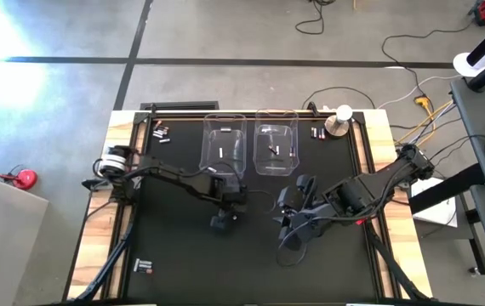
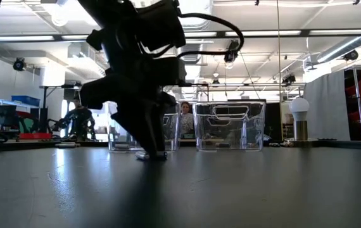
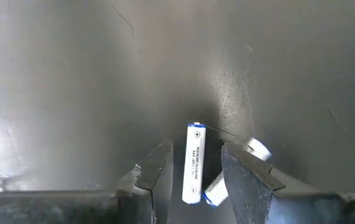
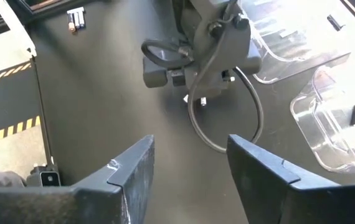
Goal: Sort batteries
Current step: Put the white battery into the left transparent bin
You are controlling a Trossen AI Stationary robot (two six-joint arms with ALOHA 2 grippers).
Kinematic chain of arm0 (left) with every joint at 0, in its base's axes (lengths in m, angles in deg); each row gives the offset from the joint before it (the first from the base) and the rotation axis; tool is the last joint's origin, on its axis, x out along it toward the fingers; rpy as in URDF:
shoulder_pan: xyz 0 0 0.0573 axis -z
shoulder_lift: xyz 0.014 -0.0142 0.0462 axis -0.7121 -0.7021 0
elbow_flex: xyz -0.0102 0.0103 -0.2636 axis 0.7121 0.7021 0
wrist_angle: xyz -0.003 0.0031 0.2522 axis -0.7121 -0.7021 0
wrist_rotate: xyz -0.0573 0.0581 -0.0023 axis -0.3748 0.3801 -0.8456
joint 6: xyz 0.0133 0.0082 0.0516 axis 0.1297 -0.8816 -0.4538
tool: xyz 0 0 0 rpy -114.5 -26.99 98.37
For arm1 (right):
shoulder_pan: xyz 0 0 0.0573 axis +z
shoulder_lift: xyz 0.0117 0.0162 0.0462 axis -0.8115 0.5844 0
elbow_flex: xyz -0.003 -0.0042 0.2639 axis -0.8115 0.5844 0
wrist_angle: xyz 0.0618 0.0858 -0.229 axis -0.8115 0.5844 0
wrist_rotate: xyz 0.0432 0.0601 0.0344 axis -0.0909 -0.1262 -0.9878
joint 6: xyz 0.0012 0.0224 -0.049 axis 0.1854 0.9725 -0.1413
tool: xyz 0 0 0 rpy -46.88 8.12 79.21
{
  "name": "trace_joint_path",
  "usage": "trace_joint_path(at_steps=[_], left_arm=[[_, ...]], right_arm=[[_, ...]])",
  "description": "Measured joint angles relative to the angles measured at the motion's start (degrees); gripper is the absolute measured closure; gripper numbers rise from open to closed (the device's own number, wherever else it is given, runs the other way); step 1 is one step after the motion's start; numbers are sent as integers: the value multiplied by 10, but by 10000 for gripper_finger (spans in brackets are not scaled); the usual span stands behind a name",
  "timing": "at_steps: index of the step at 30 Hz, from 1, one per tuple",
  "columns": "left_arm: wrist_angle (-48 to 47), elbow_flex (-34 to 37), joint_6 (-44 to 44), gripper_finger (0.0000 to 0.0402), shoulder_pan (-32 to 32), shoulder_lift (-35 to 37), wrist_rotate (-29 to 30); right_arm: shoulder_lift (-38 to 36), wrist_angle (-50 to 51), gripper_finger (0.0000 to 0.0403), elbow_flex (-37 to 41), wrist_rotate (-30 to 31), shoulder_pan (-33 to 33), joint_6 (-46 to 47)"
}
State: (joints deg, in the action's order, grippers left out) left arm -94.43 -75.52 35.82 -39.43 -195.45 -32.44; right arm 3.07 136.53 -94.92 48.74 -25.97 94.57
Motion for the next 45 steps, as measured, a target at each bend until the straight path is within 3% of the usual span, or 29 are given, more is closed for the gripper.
trace_joint_path(at_steps=[10,13,17,22,29,33,39,45], left_arm=[[9,-4,33,289,-3,-31,2],[9,-4,40,317,-3,-36,3],[4,-4,65,384,-3,-38,0],[4,-7,76,386,-3,-35,-2],[-28,-102,99,396,5,4,-5],[-92,-183,49,397,0,48,-7],[-195,-268,-24,399,-58,120,-6],[-236,-254,-29,399,-172,140,-3]], right_arm=[[0,-5,213,0,0,0,0],[0,-10,217,0,0,0,-3],[0,-11,222,0,0,0,-3],[0,-11,225,0,0,0,-11],[0,-10,226,0,0,0,0],[0,-11,235,0,-11,1,21],[-2,-13,246,0,-19,24,45],[-4,-15,256,0,-10,57,75]])
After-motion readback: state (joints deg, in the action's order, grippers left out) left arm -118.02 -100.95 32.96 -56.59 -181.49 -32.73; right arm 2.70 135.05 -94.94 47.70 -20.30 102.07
